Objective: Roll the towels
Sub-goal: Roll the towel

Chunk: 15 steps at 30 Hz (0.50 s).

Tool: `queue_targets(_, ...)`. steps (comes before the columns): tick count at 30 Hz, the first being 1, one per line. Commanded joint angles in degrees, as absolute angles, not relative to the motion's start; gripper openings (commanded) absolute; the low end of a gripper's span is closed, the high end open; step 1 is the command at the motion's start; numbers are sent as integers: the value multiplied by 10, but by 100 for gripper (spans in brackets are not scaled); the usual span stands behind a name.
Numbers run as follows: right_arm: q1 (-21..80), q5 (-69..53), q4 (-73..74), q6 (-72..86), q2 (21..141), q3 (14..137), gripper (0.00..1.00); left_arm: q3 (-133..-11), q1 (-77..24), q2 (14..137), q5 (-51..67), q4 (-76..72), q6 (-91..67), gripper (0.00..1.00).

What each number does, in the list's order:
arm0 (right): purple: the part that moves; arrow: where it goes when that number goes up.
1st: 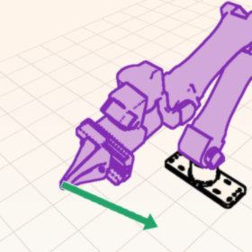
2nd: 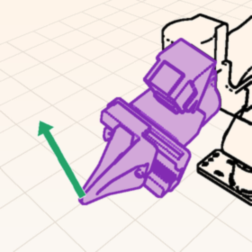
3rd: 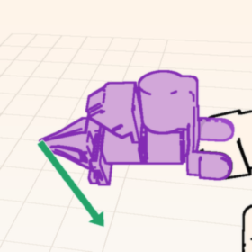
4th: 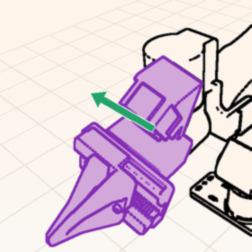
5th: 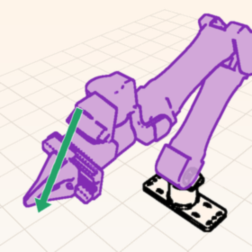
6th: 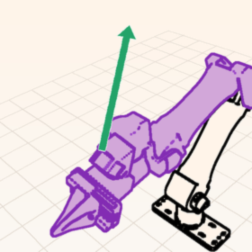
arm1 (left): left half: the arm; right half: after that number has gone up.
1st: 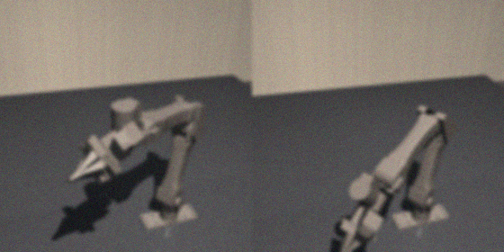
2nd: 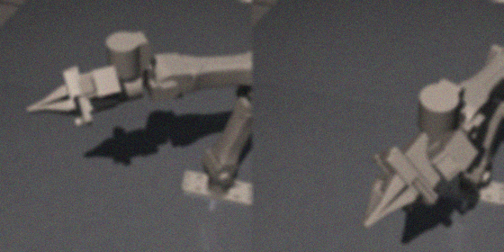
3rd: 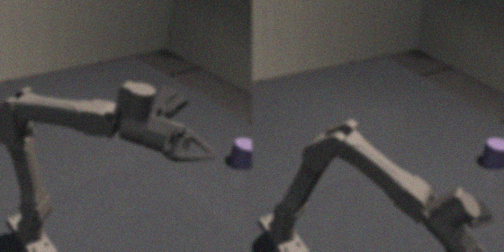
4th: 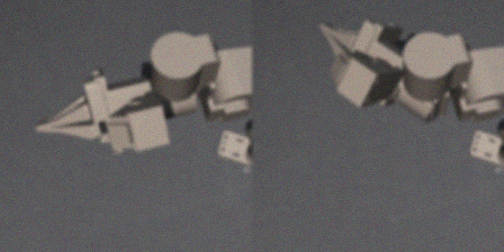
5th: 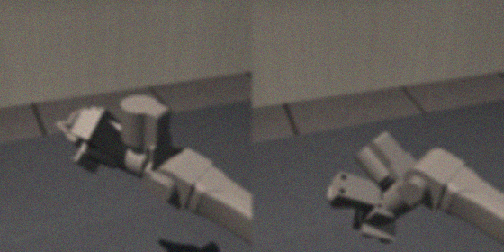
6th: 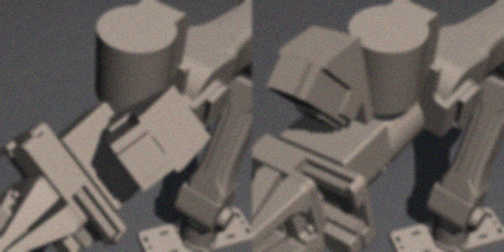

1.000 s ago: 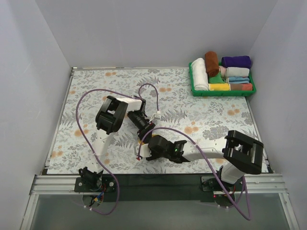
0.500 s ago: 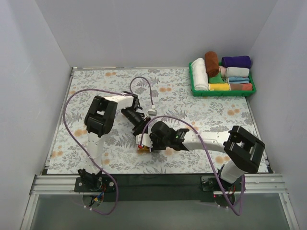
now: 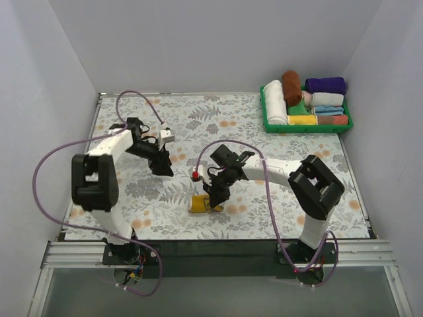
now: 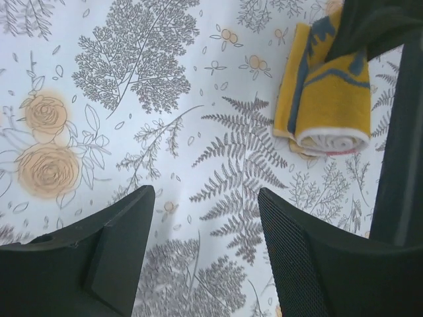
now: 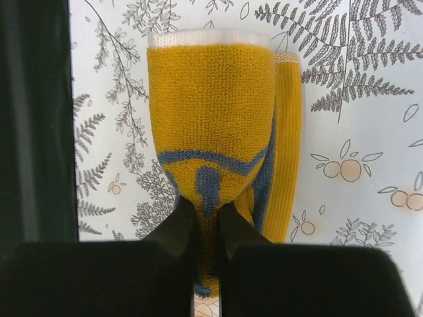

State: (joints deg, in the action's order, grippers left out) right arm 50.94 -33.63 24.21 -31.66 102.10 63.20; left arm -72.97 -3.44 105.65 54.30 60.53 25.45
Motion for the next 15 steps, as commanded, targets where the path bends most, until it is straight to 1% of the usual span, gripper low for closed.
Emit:
queue_targets(1,482,-420,356,-302,1095,649,1,-637,-62,884,514,512,251,60)
queue_targets(3,472,-432,358,-299,1110,662,1,-600,-101,802,470,499,262,61)
queue_targets(4,465,-441,362,-295,1124,674,1,-582,-144,774,454,475,251,61)
queue_targets(5,461,-446,366,-294,1132,682,1,-537,-164,746,440,456,243,61)
queue_targets(6,457,-457,369,-295,1139,690,1,-519,-188,695,408,440,239,63)
queue_targets(7,451,-461,384,-301,1156,707,1,-499,-242,674,386,402,216,64)
queue_targets(8,448,-463,394,-305,1164,716,1,-463,-269,657,366,383,210,65)
queue_targets(9,447,-466,401,-308,1172,723,1,-451,-289,636,351,371,211,66)
queue_targets(10,444,-468,410,-313,1184,729,1,-440,-327,631,325,352,206,66)
queue_targets(13,439,-470,417,-314,1195,743,1,-412,-372,631,287,310,200,66)
queue_targets(15,437,-472,418,-314,1199,748,1,-412,-387,648,285,299,205,66)
